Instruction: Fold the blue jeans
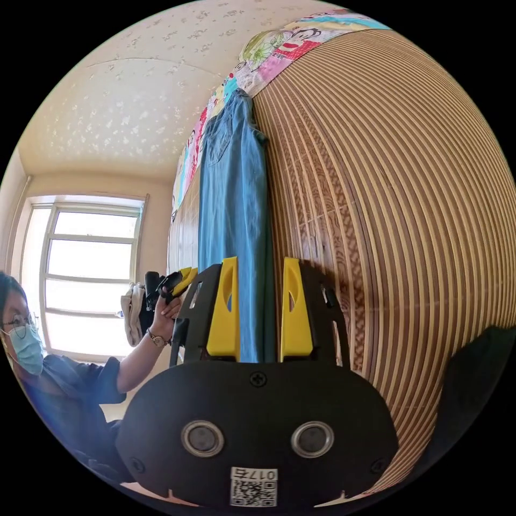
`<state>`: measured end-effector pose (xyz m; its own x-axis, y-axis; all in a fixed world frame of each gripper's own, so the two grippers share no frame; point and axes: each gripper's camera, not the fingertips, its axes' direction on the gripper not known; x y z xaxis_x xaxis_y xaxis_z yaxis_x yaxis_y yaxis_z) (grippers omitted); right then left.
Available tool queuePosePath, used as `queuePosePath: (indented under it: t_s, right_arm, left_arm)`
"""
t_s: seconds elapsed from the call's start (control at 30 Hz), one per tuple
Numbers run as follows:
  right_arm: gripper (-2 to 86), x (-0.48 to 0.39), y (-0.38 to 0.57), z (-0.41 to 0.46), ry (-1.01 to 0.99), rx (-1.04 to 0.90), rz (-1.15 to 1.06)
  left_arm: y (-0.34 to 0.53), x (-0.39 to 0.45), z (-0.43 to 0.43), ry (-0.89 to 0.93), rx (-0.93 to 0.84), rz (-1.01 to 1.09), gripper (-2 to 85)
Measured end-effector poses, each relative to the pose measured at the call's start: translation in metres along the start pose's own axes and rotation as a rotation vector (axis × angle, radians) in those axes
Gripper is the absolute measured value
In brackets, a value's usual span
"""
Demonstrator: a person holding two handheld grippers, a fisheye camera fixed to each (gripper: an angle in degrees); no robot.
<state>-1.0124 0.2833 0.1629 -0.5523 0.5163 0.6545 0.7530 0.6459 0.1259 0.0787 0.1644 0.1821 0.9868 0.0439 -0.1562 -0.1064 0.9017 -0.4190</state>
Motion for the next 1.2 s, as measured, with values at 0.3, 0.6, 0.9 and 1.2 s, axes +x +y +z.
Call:
queuePosePath:
  t_s: [0.3,0.6,0.9,1.2]
  right_arm:
    - [11.6,0.005,0.121,-0.031,-0.056,-0.124,0.012]
    - [6.4,0.034,0.065,-0.017,-0.199,-0.333,0.038]
    - [2.8,0.047,0.089,-0.055,-0.401,-0.307,-0.013]
    - [1.6,-0.024,0.159,-0.144,-0.573,-0.202,-0.178]
  left_arm:
    - [0.100,-0.005,0.008,0.102,-0.132,-0.050,6.5]
    - [0.039,-0.032,0.051,0.344,-0.381,0.019,3.9]
    - [0.064,-0.046,0.013,0.467,-0.313,0.016,0.5]
    - [0.128,0.055,-0.088,0.524,-0.128,0.198,-0.8]
